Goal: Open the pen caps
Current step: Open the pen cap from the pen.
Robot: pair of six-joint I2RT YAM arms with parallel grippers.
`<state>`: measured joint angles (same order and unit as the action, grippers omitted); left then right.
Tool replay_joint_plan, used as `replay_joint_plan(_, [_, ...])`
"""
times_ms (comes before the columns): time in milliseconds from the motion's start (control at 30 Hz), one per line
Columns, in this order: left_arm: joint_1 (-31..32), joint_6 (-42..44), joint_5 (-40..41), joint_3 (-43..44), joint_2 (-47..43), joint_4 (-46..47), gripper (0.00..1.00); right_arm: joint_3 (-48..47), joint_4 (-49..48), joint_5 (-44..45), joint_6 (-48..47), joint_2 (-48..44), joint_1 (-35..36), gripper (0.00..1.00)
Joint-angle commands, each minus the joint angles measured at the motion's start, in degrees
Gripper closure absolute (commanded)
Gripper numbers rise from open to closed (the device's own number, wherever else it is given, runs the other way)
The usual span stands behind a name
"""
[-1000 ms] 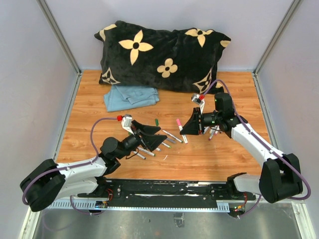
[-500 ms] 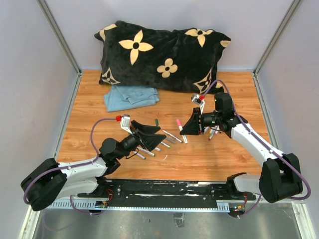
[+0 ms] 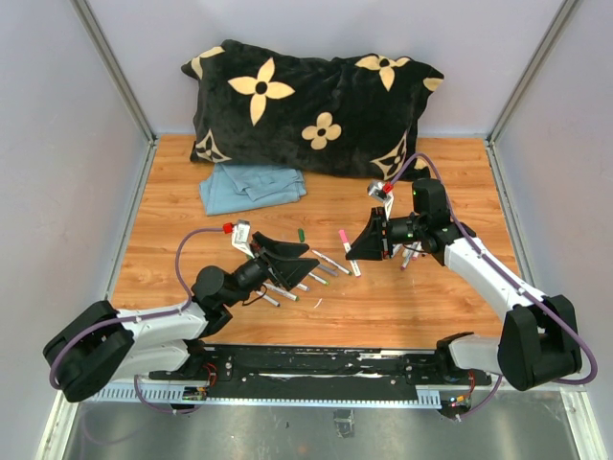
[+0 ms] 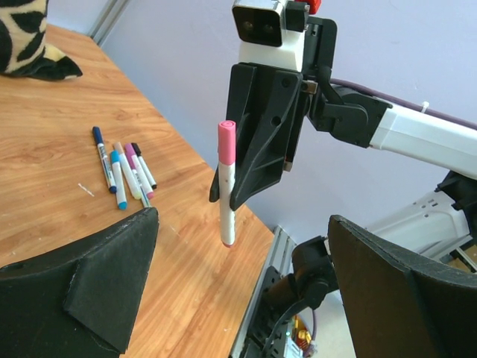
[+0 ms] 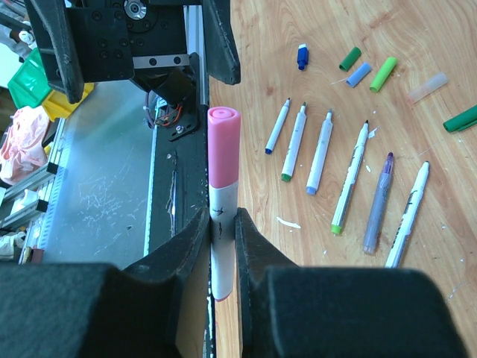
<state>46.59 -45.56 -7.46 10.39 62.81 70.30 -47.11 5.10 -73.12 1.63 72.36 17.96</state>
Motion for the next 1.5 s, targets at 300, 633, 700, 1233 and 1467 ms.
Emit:
replay_joint_plan(300, [-1.0, -3.1, -1.3, -1.7, 2.1, 8.0, 0.01, -2.1, 1.1, -1.8, -0.9, 0.0, -0.9, 0.94])
replay_joint_plan(633, [-1.5, -2.9, -1.2, -0.3, 2.8, 6.4, 0.01, -2.1, 1.1, -2.0, -0.9, 0.0, -0.9, 0.94])
replay_joint_plan(700, [-1.6, -2.9, -1.2, 0.0, 2.8, 6.3, 0.01, -2.0, 1.0, -2.1, -0.9, -0.1, -0.9, 0.94])
replay_joint_plan(1233, [-3.7, -6.0, -3.0, -0.5, 3.7, 9.4, 0.01, -2.0, 1.0, -2.3, -0.7, -0.1, -0.9, 0.93])
replay_joint_plan(1467, [-8.2, -11.6, -7.9, -0.8, 6.0, 13.7, 0.01, -2.3, 1.0, -2.6, -0.6, 0.8, -0.6, 0.94])
